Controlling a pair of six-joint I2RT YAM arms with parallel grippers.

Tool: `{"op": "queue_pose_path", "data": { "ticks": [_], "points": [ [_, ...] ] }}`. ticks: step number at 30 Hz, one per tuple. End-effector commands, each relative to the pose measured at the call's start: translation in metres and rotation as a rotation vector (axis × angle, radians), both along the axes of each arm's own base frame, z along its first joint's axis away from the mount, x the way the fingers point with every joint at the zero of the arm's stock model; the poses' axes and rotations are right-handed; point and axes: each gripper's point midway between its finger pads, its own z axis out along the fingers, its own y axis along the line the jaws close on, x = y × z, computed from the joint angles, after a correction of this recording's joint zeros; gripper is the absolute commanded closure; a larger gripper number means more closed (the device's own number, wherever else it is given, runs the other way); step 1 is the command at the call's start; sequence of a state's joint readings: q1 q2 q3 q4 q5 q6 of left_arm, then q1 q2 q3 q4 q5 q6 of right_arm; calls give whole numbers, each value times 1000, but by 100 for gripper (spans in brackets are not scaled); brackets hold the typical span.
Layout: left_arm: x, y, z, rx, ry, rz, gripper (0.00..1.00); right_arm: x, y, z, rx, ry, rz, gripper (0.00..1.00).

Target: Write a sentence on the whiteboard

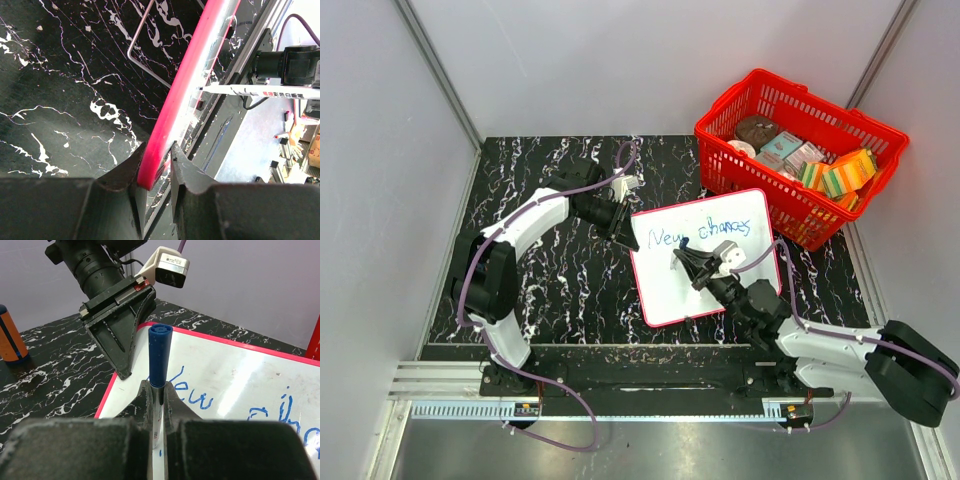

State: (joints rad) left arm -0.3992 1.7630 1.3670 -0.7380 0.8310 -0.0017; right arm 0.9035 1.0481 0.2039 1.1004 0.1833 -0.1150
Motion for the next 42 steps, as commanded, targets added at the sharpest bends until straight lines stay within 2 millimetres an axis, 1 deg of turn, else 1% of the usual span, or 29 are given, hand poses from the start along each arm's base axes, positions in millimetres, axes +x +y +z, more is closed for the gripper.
{"op": "queue_pose_path", "data": {
  "ticks": [1,5,8,11,15,17,19,24,29,33,37,42],
  "points": [
    [23,11,-19,117,-139,4,100,0,10,15,29,-6,33,100],
    [22,11,-19,118,-139,5,100,-1,14,10,14,16,44,100],
    [22,11,-17,117,-142,4,100,-1,11,8,15,20,36,100],
    [22,11,-18,119,-142,5,100,0,4,13,36,8,10,100],
    [22,11,-19,120,-138,6,100,-1,-20,33,120,-29,-70,100],
    [22,11,-18,118,-140,5,100,1,-24,35,122,-29,-92,100],
    [22,10,-18,117,-139,5,100,4,-26,31,108,-21,-109,100],
    [22,11,-17,117,-143,5,100,5,-13,21,91,-2,-75,100],
    [21,11,-17,119,-146,3,100,10,-11,18,83,4,-88,100],
    [22,11,-16,116,-147,4,100,13,-11,10,64,21,-100,100],
    [21,11,-16,114,-148,2,100,14,-8,11,72,17,-93,100],
    [21,11,-16,116,-148,2,100,10,4,12,77,25,-33,100]
  ]
}}
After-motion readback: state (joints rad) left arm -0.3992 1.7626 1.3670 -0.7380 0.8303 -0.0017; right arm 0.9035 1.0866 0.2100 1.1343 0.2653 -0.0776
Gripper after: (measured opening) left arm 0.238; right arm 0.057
